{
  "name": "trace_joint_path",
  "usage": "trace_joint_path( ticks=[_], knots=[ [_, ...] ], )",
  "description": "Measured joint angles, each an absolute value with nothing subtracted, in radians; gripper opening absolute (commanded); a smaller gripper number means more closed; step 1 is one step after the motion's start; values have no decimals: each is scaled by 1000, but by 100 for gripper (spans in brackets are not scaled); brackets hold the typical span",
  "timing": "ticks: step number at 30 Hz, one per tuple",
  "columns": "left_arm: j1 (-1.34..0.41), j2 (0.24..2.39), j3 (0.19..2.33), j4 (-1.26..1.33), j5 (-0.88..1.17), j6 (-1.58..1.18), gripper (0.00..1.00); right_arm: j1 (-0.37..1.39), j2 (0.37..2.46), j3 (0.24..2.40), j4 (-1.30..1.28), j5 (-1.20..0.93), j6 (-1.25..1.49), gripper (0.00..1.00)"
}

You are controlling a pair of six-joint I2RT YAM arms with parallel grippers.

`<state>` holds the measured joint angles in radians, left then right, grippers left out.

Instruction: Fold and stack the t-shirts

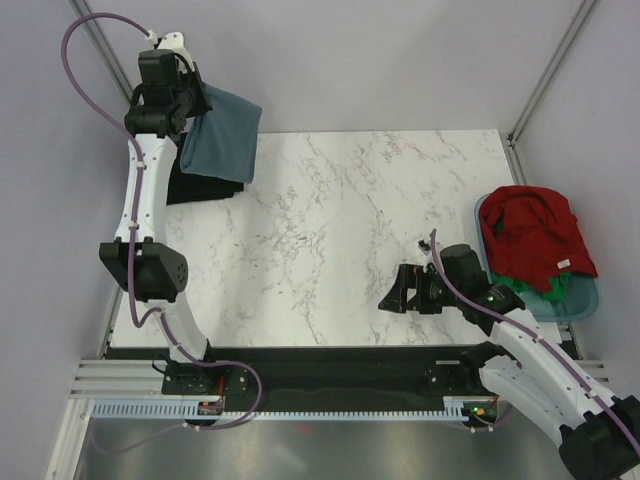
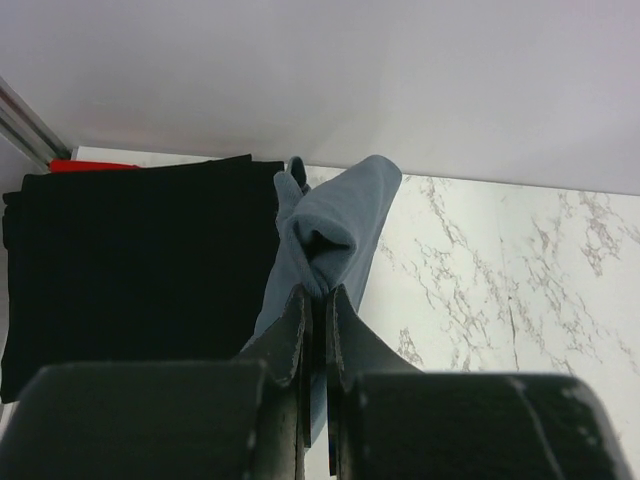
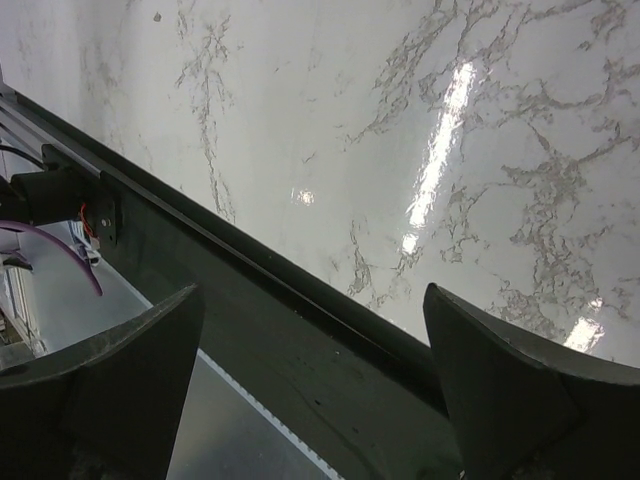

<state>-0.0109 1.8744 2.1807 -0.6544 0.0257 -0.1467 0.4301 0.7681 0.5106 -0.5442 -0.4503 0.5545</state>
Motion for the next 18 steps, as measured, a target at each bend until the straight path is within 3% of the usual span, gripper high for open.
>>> trace_joint_path(
  ticks=[18],
  knots=[
    [206, 2149, 2310, -625, 109, -150, 2, 430, 923, 567, -576, -449, 521, 98]
  ],
)
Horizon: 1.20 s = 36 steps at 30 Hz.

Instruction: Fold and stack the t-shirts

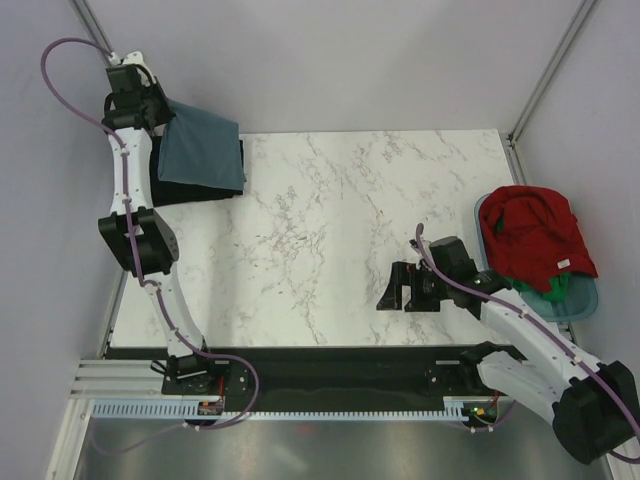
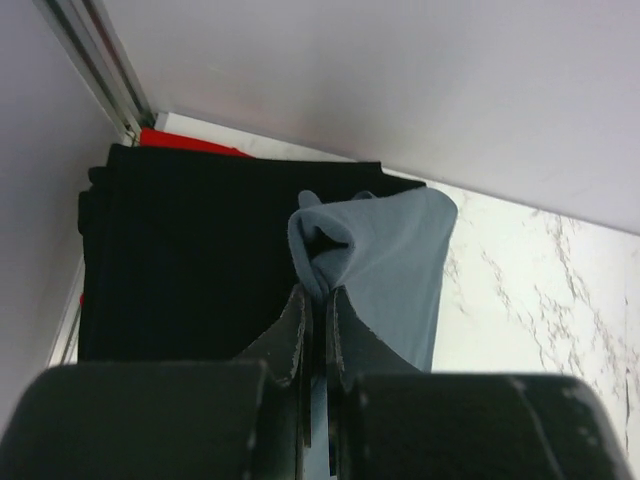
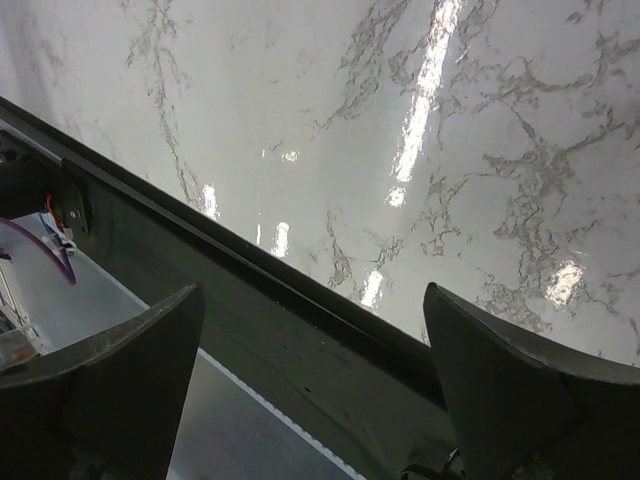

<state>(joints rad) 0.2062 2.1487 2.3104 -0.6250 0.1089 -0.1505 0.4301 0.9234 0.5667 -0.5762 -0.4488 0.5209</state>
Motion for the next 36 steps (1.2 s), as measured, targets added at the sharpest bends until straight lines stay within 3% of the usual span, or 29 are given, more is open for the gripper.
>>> trace_joint_path(
  ticks=[5, 7, 8, 9, 10, 12, 16, 23, 36],
  knots=[
    [257, 2251, 2402, -569, 166, -175, 2, 430, 1023, 567, -562, -450, 510, 98],
    [271, 2297, 2431, -549, 178, -187, 13, 430, 1070, 566, -545, -450, 511, 98],
    [278, 2324, 2447, -536, 183, -192, 24, 430, 1093, 566, -530, -451, 513, 98],
    [285, 2347, 2457, -525, 186, -200, 64, 430, 1114, 566, -518, -452, 516, 98],
    [293, 2370, 2465, -514, 186, -210, 81, 430, 1140, 567, -500, -455, 521, 98],
    [307, 2405, 2472, -500, 175, -236, 94, 430, 1190, 566, -463, -461, 533, 98],
    [323, 2421, 2459, -503, 95, -285, 95, 435, 1267, 569, -400, -475, 550, 98],
    [304, 2221, 2213, -465, 16, -393, 91, 462, 1302, 636, -375, -472, 558, 98],
    [178, 1322, 1415, -305, 144, -505, 91, 469, 1002, 678, -467, -456, 565, 98]
  ],
)
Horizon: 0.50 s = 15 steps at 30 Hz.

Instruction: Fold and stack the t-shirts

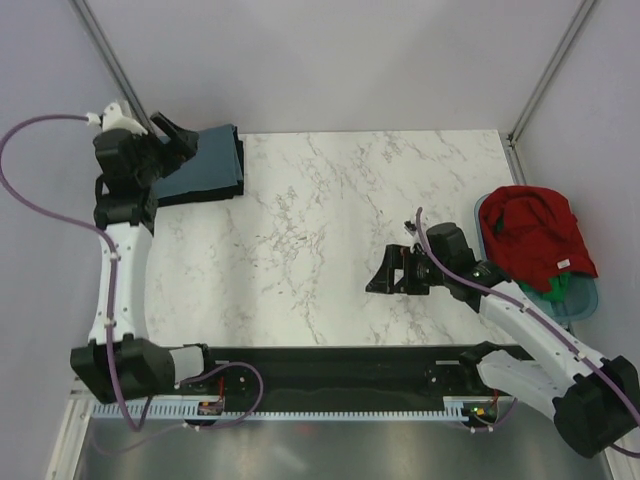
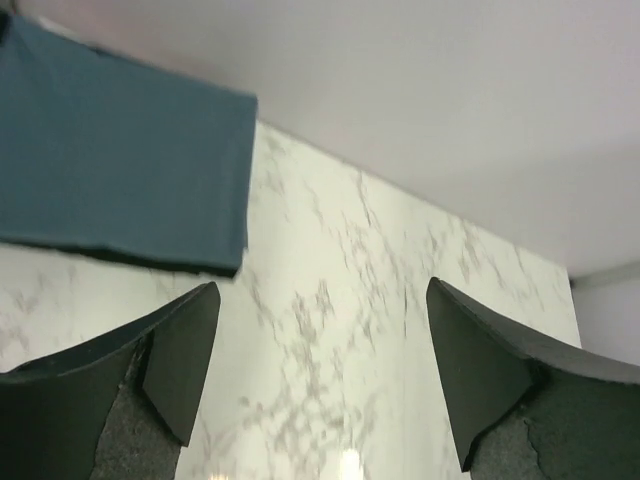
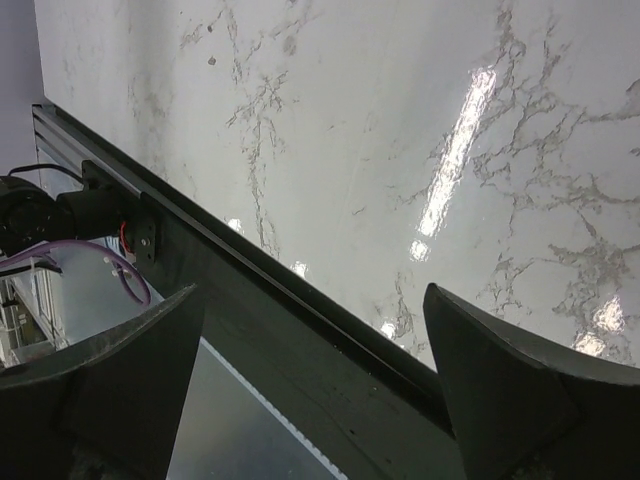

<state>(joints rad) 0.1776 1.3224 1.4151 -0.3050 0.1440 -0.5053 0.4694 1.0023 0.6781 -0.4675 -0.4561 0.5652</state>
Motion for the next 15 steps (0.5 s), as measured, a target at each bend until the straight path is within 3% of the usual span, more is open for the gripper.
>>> trace_joint_path(
  ticks=[7, 15],
  knots=[
    [149, 948, 925, -348, 291, -500, 93, 474, 854, 592, -485, -448, 651, 98],
    [133, 670, 795, -546, 306, -439, 90, 474, 691, 504, -500, -390, 730, 98]
  ],
)
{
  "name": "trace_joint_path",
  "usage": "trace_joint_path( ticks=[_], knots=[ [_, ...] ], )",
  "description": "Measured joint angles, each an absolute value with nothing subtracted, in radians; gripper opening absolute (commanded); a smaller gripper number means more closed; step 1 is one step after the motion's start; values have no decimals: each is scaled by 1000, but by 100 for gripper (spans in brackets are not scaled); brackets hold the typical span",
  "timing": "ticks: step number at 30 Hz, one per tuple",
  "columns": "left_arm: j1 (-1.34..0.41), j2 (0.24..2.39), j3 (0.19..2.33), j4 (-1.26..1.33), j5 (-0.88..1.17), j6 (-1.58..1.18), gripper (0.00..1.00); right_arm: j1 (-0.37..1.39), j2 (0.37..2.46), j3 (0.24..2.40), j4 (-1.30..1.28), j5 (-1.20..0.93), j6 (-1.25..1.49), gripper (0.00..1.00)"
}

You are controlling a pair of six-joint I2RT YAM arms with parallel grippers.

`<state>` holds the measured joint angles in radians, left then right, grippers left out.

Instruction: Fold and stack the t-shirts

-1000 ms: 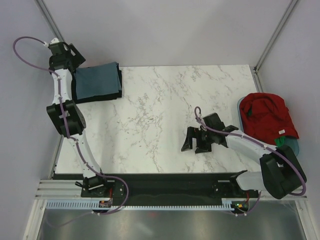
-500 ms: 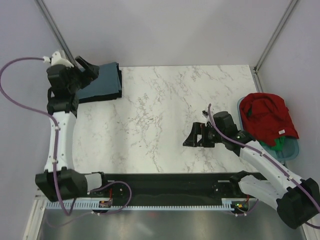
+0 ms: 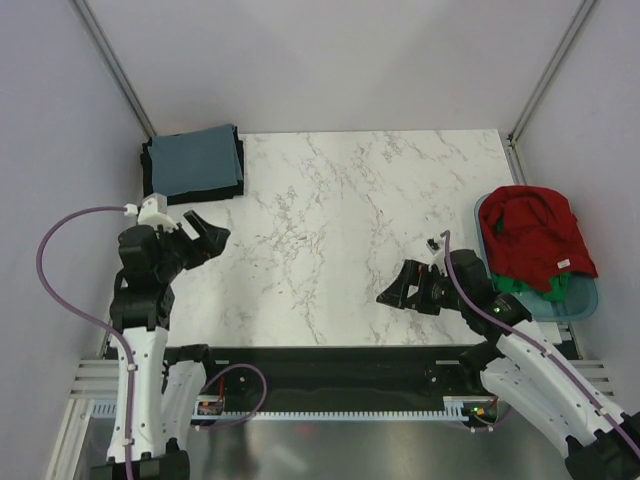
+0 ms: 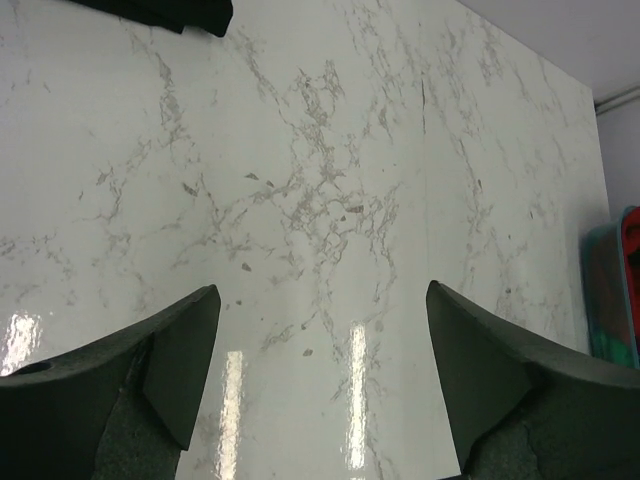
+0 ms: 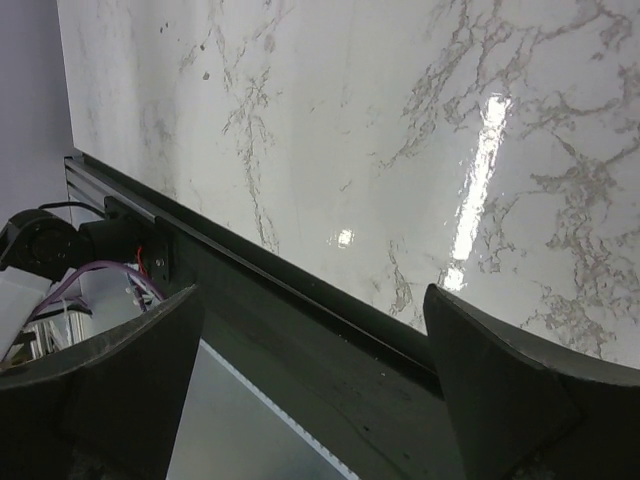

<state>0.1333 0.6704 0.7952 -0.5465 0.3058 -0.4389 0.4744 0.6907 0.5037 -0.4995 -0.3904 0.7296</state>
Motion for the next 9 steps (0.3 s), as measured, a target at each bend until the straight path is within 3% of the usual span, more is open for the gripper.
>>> trace_joint_path(
  ticks=[9],
  knots=[
    [113, 572, 711, -640, 305, -441, 89, 474, 573, 433, -553, -331, 817, 98]
  ],
)
